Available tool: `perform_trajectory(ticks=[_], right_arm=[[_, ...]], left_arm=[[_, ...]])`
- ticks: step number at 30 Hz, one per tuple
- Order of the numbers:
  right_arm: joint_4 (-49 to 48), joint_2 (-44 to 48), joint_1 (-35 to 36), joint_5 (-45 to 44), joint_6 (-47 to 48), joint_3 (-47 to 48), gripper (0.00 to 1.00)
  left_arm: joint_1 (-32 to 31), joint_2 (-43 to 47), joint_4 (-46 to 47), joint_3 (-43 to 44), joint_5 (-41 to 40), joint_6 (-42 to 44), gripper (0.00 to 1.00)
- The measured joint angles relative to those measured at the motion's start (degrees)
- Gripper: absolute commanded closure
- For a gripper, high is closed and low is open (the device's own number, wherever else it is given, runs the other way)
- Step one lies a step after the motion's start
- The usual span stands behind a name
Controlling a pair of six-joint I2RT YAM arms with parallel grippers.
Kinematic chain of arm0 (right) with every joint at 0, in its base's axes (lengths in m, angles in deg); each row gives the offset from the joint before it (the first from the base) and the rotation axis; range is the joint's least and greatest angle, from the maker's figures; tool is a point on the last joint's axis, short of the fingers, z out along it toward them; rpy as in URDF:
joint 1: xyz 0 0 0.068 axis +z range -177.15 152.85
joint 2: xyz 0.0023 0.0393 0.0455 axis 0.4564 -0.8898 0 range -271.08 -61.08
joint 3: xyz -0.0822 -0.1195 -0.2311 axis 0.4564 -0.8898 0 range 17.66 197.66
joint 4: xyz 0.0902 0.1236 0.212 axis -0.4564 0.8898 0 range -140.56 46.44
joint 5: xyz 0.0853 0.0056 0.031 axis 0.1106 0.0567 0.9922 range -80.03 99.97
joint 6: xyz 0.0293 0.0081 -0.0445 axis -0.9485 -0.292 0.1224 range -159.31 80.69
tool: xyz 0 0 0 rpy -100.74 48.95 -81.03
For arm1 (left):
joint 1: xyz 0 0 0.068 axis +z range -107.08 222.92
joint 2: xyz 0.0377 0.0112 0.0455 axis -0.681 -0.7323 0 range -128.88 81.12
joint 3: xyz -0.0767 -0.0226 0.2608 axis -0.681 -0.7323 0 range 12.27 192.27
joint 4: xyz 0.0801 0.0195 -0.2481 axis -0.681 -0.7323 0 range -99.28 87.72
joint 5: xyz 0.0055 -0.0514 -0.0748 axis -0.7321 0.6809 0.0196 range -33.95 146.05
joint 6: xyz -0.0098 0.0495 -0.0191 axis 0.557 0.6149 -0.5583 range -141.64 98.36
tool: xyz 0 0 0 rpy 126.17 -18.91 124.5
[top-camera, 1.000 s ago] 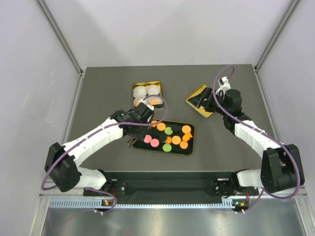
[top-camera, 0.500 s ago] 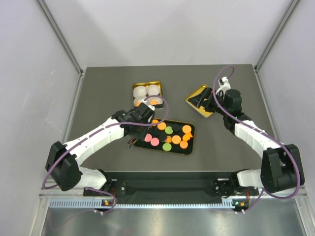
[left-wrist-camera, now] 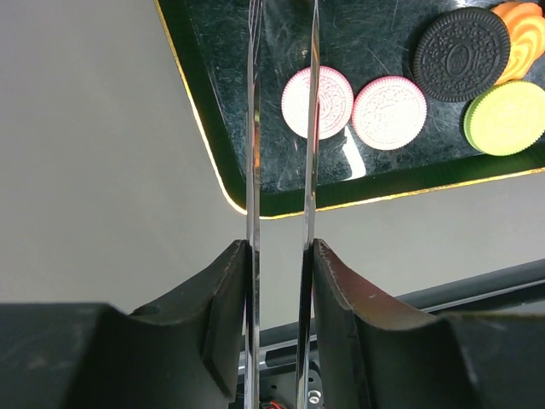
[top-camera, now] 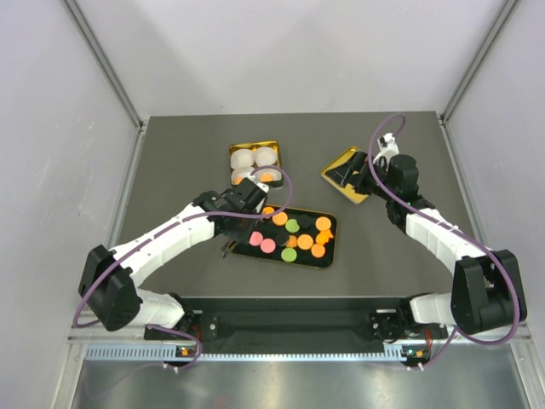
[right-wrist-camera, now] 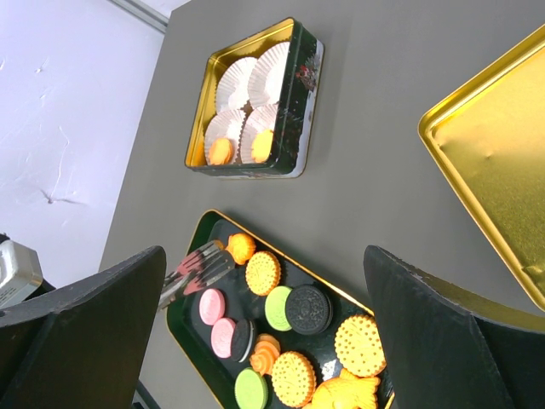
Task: Pack the cookies
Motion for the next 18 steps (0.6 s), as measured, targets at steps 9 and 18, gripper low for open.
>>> perform_trajectory(ticks=[9,18], right_arm=[[0.0,0.0,0.0,0.0,0.0,0.0,0.00],[0.0,0.0,0.0,0.0,0.0,0.0,0.00]], left_arm=[[0.0,0.7,-0.1,0.0,0.7,0.2,0.68],[0.0,3.9,-2.5,0.5,0.6,0.3,0.68]])
